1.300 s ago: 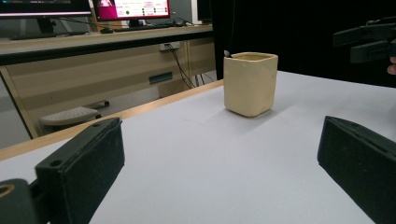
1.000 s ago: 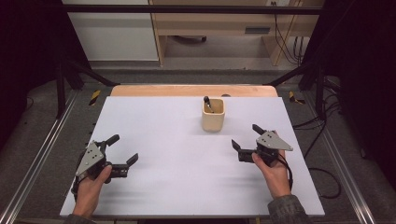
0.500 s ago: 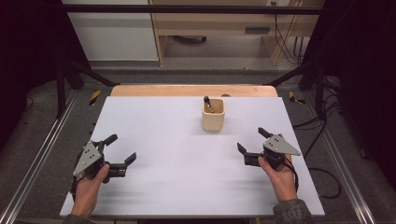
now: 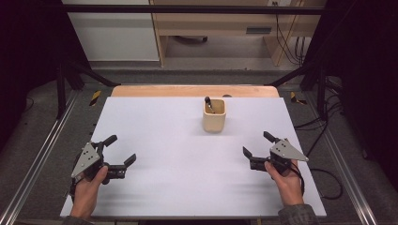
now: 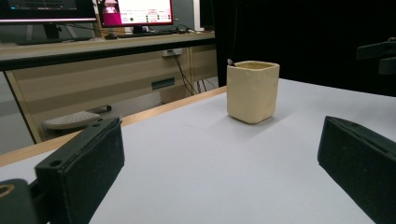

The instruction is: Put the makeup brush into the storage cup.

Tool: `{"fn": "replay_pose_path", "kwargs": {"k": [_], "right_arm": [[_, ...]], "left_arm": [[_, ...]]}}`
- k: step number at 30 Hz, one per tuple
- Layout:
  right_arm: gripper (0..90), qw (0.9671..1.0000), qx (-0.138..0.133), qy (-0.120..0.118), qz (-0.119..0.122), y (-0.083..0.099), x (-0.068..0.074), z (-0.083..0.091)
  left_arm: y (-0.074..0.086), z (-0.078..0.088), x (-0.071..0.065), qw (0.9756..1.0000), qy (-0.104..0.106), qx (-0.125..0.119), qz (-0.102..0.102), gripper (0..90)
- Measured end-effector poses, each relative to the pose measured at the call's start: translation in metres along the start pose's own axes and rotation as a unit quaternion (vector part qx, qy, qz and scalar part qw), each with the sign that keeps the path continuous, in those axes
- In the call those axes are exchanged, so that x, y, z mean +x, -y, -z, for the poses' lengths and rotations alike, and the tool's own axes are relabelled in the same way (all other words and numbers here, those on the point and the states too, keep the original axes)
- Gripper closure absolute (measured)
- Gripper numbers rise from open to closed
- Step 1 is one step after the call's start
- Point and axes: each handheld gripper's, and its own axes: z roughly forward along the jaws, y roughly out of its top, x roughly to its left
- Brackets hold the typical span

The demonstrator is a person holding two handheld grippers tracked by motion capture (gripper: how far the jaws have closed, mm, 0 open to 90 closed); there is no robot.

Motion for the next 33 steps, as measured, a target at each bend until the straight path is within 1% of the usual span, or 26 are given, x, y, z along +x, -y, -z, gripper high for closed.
{"fn": "replay_pose_path", "kwargs": {"k": [4, 7, 9, 14, 18, 21, 23, 25, 33], "right_arm": [[5.4, 1.0, -0.001, 0.001, -0.004, 0.003, -0.001, 0.006], [5.4, 1.0, -0.002, 0.001, -0.002, 0.006, -0.002, 0.011], [5.4, 1.0, -0.004, 0.003, -0.005, 0.007, -0.003, 0.015], [4.9, 0.9999, -0.009, 0.006, -0.007, 0.01, -0.005, 0.023], [4.1, 0.9999, -0.01, 0.005, -0.008, 0.012, -0.005, 0.026], [2.8, 0.9998, -0.014, 0.006, -0.012, 0.013, -0.005, 0.028], [2.1, 0.9998, -0.016, 0.008, -0.008, 0.014, -0.006, 0.03], [1.9, 0.9997, -0.018, 0.008, -0.011, 0.015, -0.006, 0.031], [2.1, 0.9999, -0.01, 0.009, -0.01, 0.022, -0.007, 0.036]], "left_arm": [[0.0, 0.001, 0.0, 1.0, 0.001, 0.001, -0.002, 0.4], [0.0, 0.001, 0.0, 1.0, 0.0, 0.001, -0.002, 0.4], [0.0, 0.002, 0.0, 1.0, -0.001, 0.001, -0.001, 0.3], [0.0, 0.004, 0.001, 1.0, -0.004, -0.001, 0.0, 0.3], [0.0, 0.006, 0.001, 1.0, -0.006, -0.002, 0.002, 0.3], [0.0, 0.008, 0.0, 1.0, -0.003, 0.0, -0.001, 0.3], [0.0, 0.009, -0.001, 1.0, -0.001, 0.0, -0.001, 0.3], [0.0, 0.01, -0.001, 1.0, -0.002, 0.0, 0.0, 0.2], [0.001, 0.014, -0.001, 1.0, -0.008, 0.003, -0.001, 0.2]]}}
